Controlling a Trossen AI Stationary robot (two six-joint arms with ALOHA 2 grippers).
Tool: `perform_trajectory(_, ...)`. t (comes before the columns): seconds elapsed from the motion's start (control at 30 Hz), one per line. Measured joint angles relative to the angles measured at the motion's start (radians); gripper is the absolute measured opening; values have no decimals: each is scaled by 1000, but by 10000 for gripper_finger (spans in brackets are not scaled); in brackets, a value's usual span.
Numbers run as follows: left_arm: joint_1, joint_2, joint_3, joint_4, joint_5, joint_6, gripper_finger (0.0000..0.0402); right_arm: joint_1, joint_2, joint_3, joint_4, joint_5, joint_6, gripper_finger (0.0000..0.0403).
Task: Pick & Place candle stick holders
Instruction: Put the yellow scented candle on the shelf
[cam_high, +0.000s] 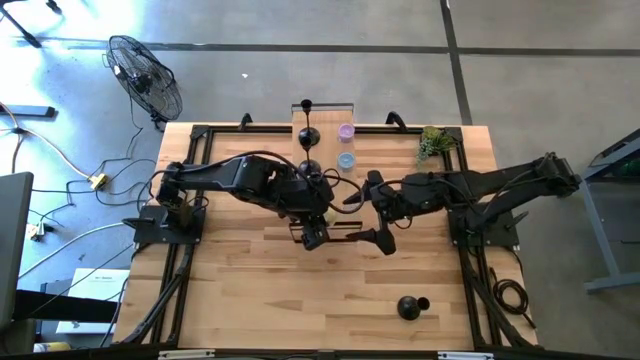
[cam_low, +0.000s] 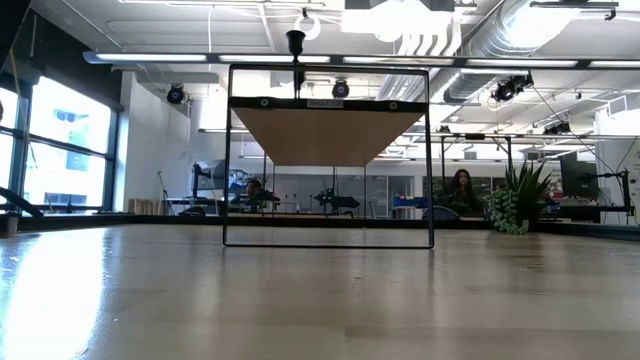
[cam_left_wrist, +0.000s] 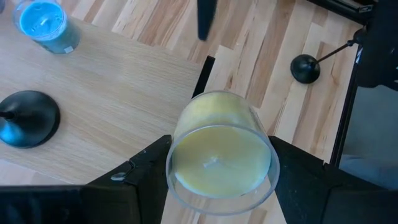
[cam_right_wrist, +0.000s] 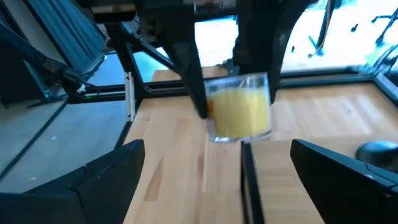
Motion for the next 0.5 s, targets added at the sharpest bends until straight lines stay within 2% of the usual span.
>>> perform_trajectory(0.23, 0, 0, 0, 16, 7, 5, 223, 0, -21, 0, 11, 89, -5, 397)
perform_trajectory(0.5, 0, 0, 0, 35, 12, 28, 223, 0, 4, 0, -3, 69, -9, 397)
